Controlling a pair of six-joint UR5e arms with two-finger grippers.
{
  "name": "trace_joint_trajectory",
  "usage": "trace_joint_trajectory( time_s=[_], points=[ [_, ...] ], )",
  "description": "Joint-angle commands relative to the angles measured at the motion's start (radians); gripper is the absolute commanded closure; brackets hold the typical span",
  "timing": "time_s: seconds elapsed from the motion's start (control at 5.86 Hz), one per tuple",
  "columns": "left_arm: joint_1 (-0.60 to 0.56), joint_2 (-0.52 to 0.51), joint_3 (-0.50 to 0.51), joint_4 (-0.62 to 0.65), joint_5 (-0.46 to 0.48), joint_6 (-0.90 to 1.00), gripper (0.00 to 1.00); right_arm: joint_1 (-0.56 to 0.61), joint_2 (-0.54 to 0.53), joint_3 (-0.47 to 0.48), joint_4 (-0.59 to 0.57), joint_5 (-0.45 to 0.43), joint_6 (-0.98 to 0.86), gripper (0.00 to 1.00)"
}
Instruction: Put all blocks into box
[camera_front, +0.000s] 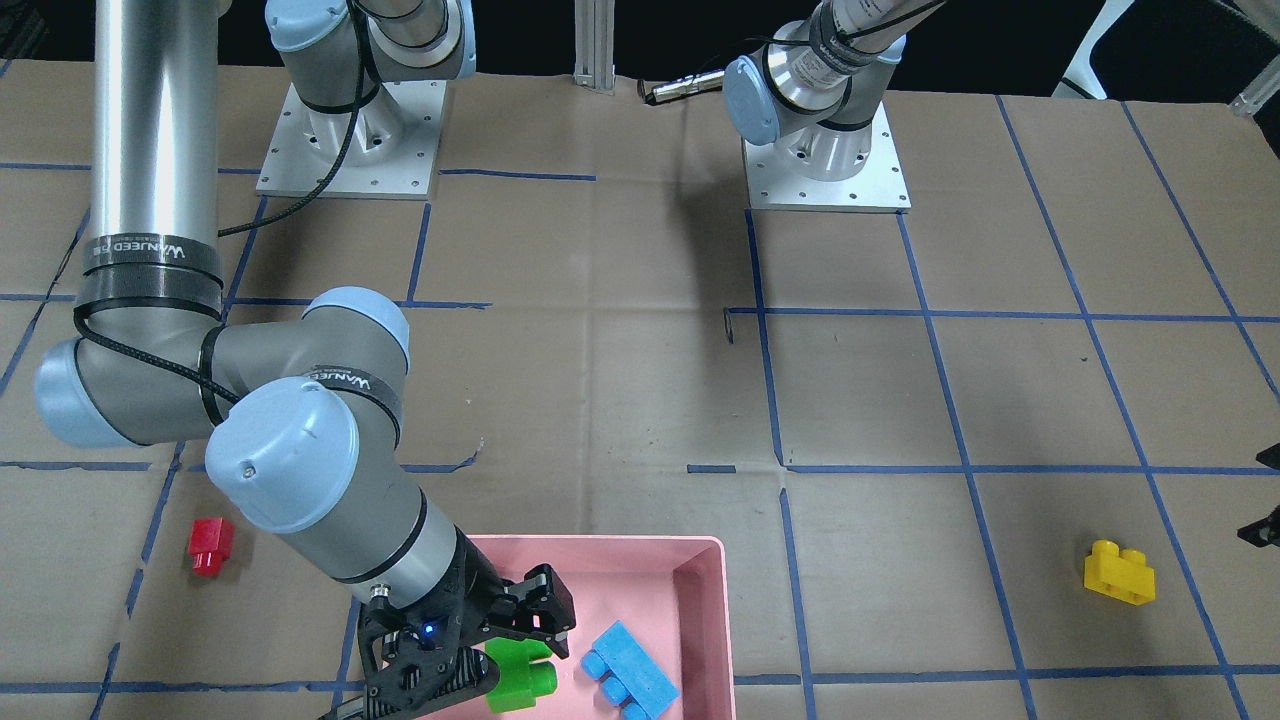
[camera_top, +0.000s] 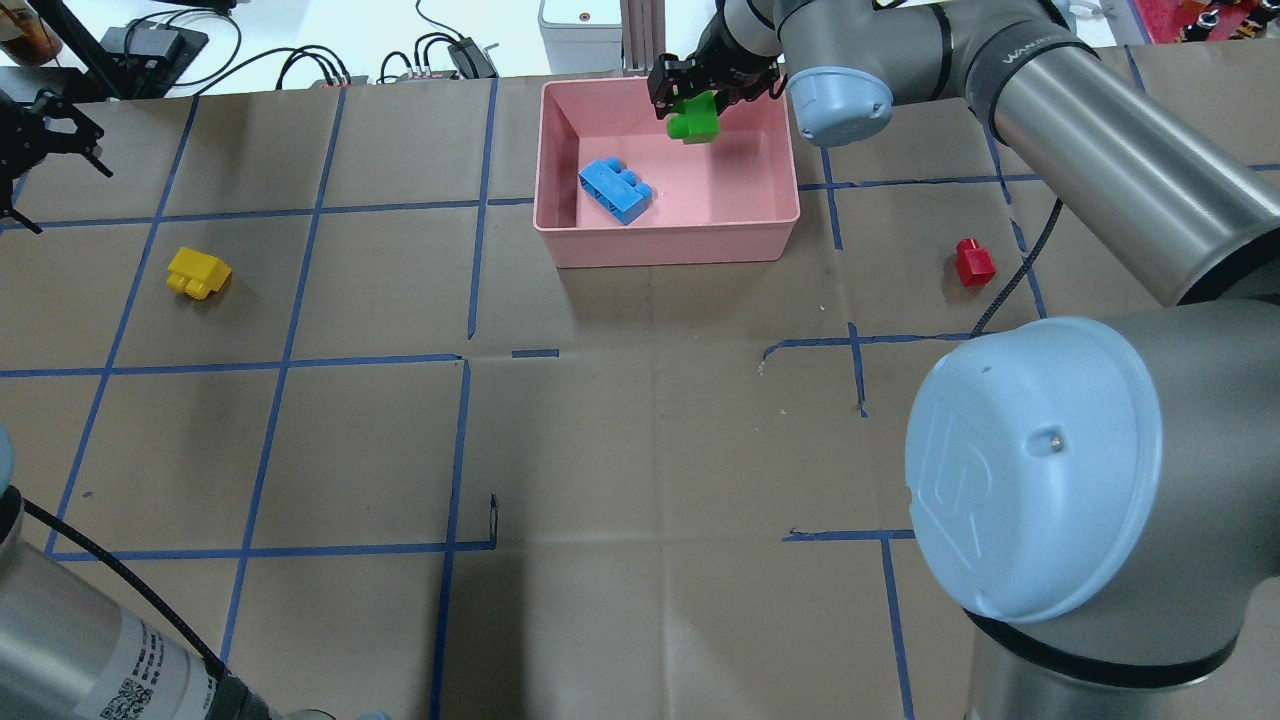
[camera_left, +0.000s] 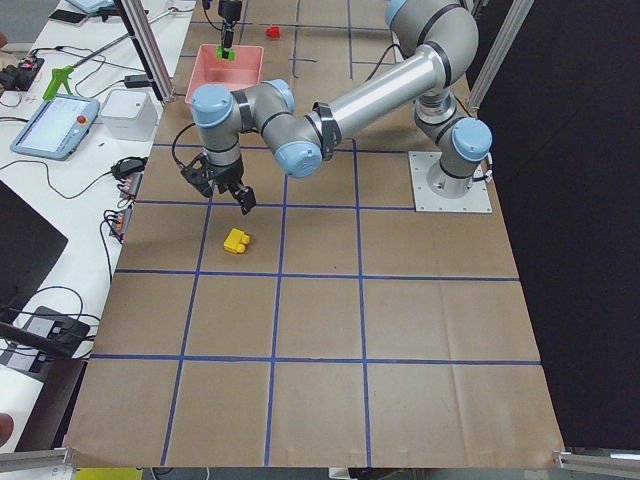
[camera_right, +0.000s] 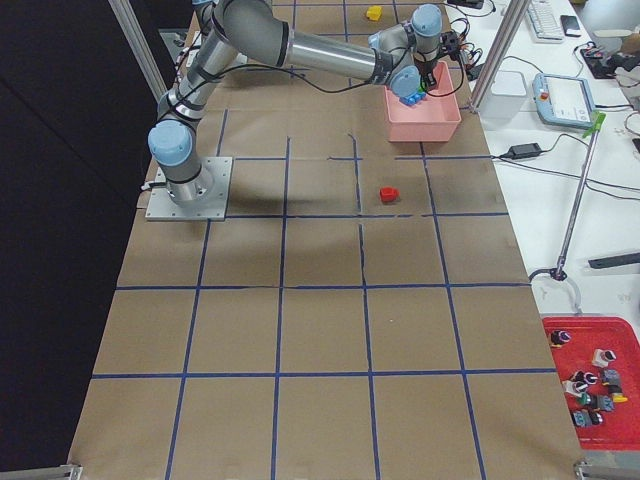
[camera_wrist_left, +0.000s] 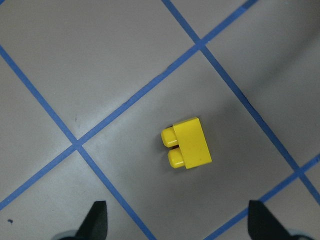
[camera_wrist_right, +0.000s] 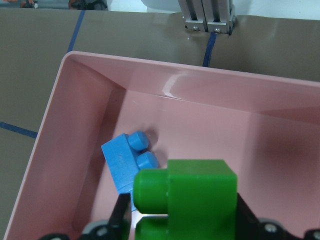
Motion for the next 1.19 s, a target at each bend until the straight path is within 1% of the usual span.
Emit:
trace_joint_trajectory(
  time_s=[0.0, 0.17, 0.34, 0.51, 0.68, 0.85, 1.02],
  points=[
    [0.01, -0.114, 0.033, 0.07, -0.014, -0.121, 0.0, -0.002, -0.006, -0.003, 0.0, -0.001, -0.011, 0.0],
    [0.005, -0.141, 0.004, 0.103, -0.075, -0.168, 0.0, -0.012, -0.02, 0.004, 0.01, -0.016, -0.02, 0.0],
    [-0.007, -0.161, -0.035, 0.158, -0.077, -0.195, 0.0, -0.058, -0.067, 0.02, 0.138, -0.064, -0.021, 0.0],
    [-0.012, -0.181, -0.093, 0.258, -0.078, -0.2, 0.0, -0.143, -0.156, 0.027, 0.372, -0.123, -0.094, 0.0],
    [-0.012, -0.193, -0.139, 0.31, -0.08, -0.207, 0.0, -0.21, -0.223, 0.064, 0.455, -0.212, -0.195, 0.0],
    [-0.012, -0.198, -0.161, 0.313, -0.081, -0.216, 0.0, -0.26, -0.233, 0.148, 0.431, -0.283, -0.192, 0.01],
    [-0.012, -0.184, -0.19, 0.313, -0.08, -0.22, 0.0, -0.306, -0.235, 0.273, 0.244, -0.285, -0.196, 0.01]
  ],
)
